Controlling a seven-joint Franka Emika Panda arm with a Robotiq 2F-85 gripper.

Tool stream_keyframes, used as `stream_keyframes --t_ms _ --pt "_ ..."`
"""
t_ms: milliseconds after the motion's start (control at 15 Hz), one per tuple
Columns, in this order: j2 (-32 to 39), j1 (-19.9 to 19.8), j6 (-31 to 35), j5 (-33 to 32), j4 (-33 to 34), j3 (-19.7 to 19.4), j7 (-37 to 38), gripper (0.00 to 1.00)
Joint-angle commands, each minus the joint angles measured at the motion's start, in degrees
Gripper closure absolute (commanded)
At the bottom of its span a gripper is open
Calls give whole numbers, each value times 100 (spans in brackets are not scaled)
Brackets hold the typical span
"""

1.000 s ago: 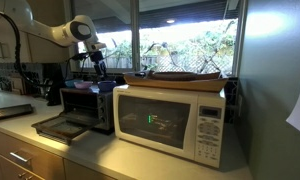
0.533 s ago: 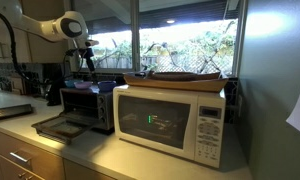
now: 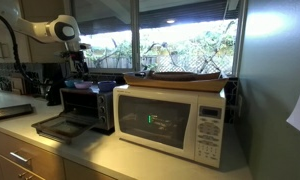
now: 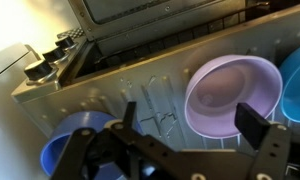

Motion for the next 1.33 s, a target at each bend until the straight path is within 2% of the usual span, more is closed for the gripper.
stream_keyframes --t_ms 0,933,1067,1133,1267 --pt "13 -44 -21 6 5 54 -56 0" --pt "342 -21 328 109 -51 42 58 2" --pt "371 -19 388 120 -70 30 64 17" --pt "387 -9 408 127 -77 33 51 30" --pt "427 1 417 99 -76 40 66 45"
